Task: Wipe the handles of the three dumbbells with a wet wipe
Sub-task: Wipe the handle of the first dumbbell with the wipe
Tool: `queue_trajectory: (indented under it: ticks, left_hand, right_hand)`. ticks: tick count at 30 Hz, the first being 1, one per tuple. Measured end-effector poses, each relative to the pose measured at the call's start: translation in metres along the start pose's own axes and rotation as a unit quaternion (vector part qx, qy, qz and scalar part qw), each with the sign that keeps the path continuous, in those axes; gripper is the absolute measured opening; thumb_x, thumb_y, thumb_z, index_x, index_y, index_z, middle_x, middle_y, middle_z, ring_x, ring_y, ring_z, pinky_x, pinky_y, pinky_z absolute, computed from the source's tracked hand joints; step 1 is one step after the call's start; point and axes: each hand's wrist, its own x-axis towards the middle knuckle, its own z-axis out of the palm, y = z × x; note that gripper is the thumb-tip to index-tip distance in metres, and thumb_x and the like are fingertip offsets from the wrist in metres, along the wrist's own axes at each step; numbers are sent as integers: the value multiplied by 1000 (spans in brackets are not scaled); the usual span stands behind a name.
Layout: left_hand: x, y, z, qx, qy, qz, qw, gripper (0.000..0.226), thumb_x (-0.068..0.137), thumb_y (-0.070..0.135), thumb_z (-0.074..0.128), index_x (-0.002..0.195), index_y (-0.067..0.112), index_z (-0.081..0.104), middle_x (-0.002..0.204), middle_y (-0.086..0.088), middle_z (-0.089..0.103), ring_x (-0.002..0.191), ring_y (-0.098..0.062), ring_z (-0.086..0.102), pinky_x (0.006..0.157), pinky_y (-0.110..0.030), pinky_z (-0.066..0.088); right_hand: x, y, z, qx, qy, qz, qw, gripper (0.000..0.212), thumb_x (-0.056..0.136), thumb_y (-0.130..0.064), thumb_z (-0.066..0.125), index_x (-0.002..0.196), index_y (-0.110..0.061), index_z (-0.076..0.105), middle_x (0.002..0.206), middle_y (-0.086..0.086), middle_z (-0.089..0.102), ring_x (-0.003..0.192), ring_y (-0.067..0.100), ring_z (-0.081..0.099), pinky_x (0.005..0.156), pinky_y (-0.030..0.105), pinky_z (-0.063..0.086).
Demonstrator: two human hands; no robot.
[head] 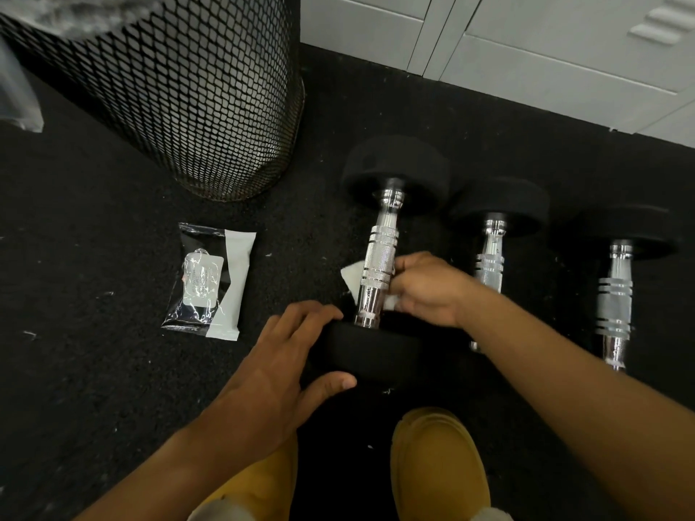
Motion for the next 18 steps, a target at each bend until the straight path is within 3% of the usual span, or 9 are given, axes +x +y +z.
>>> queue_trajectory:
  ticks: [3, 7, 11, 14, 18]
  left_hand:
    - [0, 0, 0, 1, -3, -2, 1000, 61, 76, 71, 42, 129, 42, 31, 129, 21, 35, 116, -8, 40, 95, -25, 39]
    - [-1, -1, -1, 0, -1, 2, 1000, 60, 77, 68, 45, 129, 41, 32, 128, 21, 35, 114, -9, 41, 95, -27, 40]
    - [0, 1, 0, -1, -4, -1, 1000, 59, 77, 68, 44, 128, 43, 30, 128, 21, 34, 115, -10, 41, 96, -29, 40]
    - [-1, 0, 0, -1, 1, 3, 1000, 60, 77, 68, 45, 128, 41, 31, 128, 19, 35, 114, -10, 41, 96, -31, 41]
    - [0, -1, 0, -4, -1, -2, 1000, 61, 75, 73, 41, 128, 43, 30, 128, 21, 34, 115, -9, 40, 96, -30, 41]
  right_hand:
    - [17, -23, -11, 79, -39, -23, 996, 39, 84, 26, 28, 94, 1, 57, 87, 16, 62, 63, 18, 68, 58, 28, 59]
    - [27, -35, -16, 128, 9, -81, 988, 36, 86, 22, 31, 100, 2, 58, 89, 16, 61, 73, 22, 62, 54, 26, 56]
    - [20, -18, -12, 161, 43, -118, 979, 37, 85, 21, 37, 106, 2, 61, 85, 11, 63, 61, 14, 61, 54, 21, 48]
    - [0, 3, -13, 73, 19, -98, 992, 33, 85, 20, 43, 98, -1, 64, 88, 7, 68, 69, 11, 67, 63, 21, 57]
    - [-15, 31, -14, -107, -6, -43, 993, 26, 86, 10, 53, 107, -1, 64, 102, 11, 68, 92, 21, 65, 86, 31, 51]
